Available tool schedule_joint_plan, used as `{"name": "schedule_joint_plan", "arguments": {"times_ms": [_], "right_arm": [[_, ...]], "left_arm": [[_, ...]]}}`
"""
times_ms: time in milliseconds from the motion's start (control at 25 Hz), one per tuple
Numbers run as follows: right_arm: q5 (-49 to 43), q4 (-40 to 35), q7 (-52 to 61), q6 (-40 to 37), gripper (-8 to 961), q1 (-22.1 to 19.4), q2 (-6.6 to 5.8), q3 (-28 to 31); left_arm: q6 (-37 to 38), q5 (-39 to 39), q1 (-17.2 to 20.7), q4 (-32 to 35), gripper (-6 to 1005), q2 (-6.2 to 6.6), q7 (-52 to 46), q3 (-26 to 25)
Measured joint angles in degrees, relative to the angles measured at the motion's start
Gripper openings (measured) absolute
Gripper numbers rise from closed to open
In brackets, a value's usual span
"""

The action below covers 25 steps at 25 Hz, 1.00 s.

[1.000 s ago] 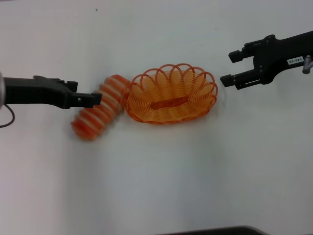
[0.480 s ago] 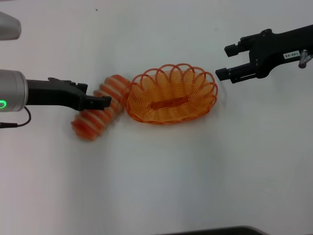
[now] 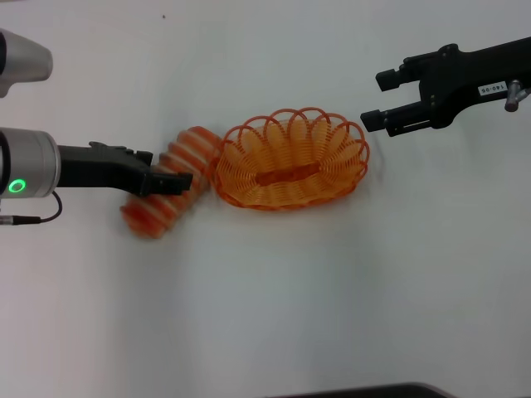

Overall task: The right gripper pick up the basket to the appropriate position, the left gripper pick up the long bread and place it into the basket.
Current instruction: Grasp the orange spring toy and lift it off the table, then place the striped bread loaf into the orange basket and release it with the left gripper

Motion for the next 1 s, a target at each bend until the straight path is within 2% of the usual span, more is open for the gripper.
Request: {"name": "schedule_joint_plan", "arguments": {"times_ms": [280,480,680,840,1000], "right_arm": [[0.0,0.11,0.0,0.0,775,0.05,0.0,-0.01],[-0.01,0.19,0.0,0.0,775,0.03,0.0,0.01],[-0.04,0.21,0.0,0.01,775,-0.15,-0.01,0.01],[-0.04,0.01,0.0,-0.02,775,-0.43,-0.29,-0.02],[-0.39,-0.06,1.14,-0.89,775,-0.54,-1.02,0.06]], "left_arm": [[0.2,2.54,-0.37,-0.15,824,-0.06,0.11,1.95],[-0.35,2.72,0.27,0.85,607,-0.12,0.12,1.94],[-0.45,2.73,1.02,2.4,577,-0.07,0.11,1.79],[0.73,2.59,1.86,5.77,552,0.07,0.11,0.76],[3.74,2.19,1.81,11.55,520,0.09,0.3,-2.77]]}}
